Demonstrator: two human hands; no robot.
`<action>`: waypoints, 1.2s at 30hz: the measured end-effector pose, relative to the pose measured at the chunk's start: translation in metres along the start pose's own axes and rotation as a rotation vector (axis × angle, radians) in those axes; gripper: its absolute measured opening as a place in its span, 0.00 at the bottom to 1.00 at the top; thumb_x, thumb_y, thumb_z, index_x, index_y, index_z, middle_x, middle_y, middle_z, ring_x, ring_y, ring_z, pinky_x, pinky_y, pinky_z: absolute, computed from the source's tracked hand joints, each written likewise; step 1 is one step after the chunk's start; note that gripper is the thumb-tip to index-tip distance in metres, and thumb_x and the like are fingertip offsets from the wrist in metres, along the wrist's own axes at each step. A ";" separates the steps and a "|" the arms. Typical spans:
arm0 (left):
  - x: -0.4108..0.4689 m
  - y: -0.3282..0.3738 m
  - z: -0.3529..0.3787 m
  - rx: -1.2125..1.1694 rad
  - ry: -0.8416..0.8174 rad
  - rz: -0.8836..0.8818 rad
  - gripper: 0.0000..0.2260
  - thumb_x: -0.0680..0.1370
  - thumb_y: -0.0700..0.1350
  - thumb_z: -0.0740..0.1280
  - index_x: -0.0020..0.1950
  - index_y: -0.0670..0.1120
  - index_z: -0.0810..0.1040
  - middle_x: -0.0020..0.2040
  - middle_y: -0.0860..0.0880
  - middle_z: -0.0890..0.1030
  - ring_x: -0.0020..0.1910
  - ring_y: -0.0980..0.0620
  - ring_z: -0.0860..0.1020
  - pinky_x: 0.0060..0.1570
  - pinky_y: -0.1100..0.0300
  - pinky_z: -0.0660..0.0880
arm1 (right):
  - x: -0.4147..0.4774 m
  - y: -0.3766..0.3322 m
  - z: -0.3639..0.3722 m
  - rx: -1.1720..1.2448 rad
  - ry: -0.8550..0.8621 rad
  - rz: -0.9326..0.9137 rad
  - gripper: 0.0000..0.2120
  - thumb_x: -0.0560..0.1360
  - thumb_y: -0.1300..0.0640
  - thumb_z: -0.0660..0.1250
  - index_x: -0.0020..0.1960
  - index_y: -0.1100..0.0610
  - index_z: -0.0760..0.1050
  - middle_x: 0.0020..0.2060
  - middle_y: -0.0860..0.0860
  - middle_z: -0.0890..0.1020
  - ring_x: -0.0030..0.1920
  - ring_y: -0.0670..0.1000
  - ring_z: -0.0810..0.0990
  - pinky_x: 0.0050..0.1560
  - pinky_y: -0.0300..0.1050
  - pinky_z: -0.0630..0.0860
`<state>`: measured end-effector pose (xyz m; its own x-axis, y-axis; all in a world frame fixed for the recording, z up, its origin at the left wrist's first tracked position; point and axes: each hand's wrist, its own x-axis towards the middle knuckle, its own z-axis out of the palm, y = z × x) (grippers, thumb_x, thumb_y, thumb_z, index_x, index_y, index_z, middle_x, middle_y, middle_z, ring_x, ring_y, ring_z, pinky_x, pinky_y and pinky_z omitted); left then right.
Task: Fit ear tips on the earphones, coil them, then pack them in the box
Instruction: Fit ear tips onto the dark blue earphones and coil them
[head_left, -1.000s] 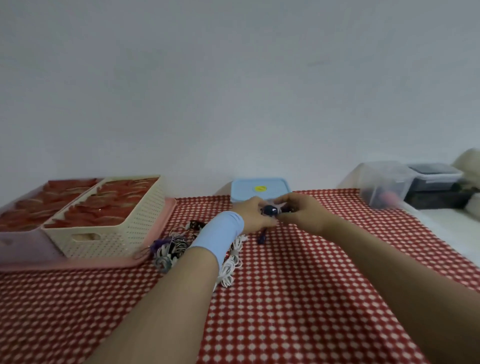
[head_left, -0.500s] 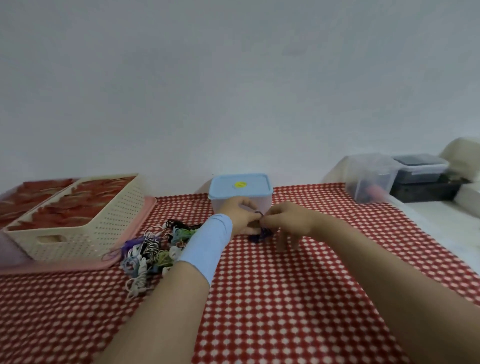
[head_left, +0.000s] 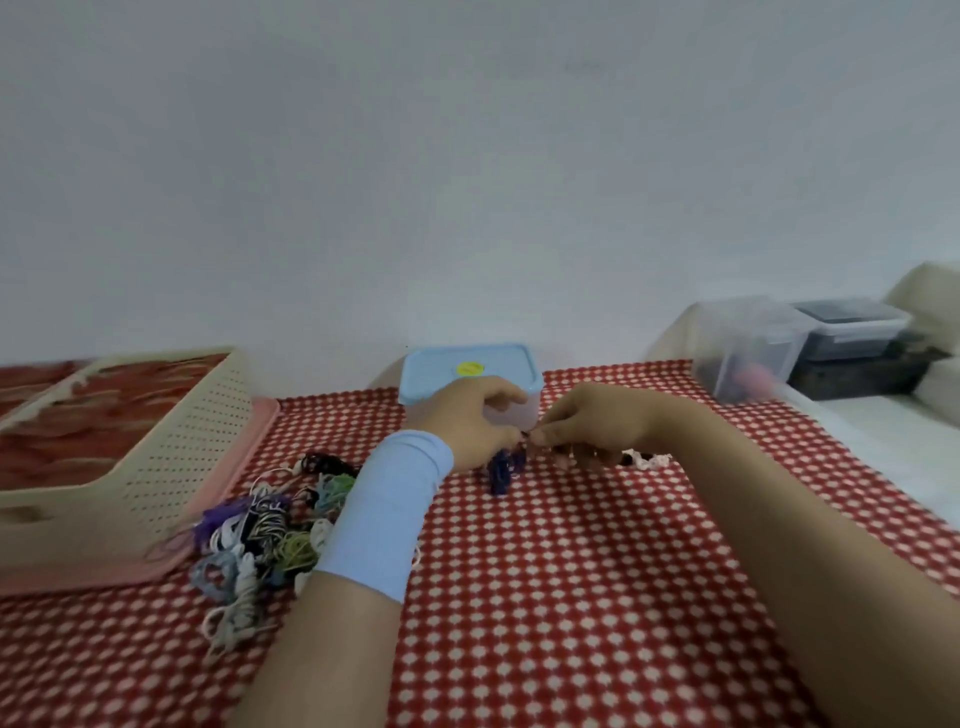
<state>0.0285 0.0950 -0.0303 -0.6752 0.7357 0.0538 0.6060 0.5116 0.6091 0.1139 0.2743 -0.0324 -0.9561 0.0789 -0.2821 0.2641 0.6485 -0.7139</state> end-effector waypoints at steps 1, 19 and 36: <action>0.001 0.004 0.005 -0.013 -0.026 0.030 0.17 0.75 0.44 0.72 0.63 0.54 0.78 0.59 0.55 0.79 0.59 0.57 0.76 0.60 0.63 0.70 | -0.001 0.001 -0.001 0.024 -0.001 -0.012 0.10 0.81 0.51 0.68 0.45 0.54 0.83 0.32 0.47 0.82 0.29 0.46 0.74 0.29 0.40 0.69; 0.001 0.006 0.035 -0.193 0.142 0.035 0.10 0.80 0.41 0.66 0.53 0.55 0.84 0.46 0.57 0.81 0.40 0.58 0.79 0.46 0.69 0.74 | -0.022 0.041 -0.050 -0.243 0.234 0.005 0.11 0.77 0.60 0.72 0.42 0.45 0.84 0.39 0.38 0.84 0.39 0.38 0.80 0.45 0.36 0.76; -0.003 0.008 0.046 -0.391 0.126 -0.031 0.11 0.79 0.43 0.66 0.53 0.59 0.82 0.30 0.54 0.82 0.27 0.60 0.76 0.39 0.71 0.72 | -0.020 0.031 -0.036 -0.254 0.228 -0.010 0.02 0.74 0.51 0.76 0.43 0.48 0.87 0.38 0.43 0.87 0.35 0.45 0.81 0.42 0.41 0.78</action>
<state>0.0543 0.1168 -0.0619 -0.7513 0.6502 0.1128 0.3958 0.3072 0.8654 0.1369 0.3203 -0.0255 -0.9699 0.2198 -0.1050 0.2418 0.8158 -0.5253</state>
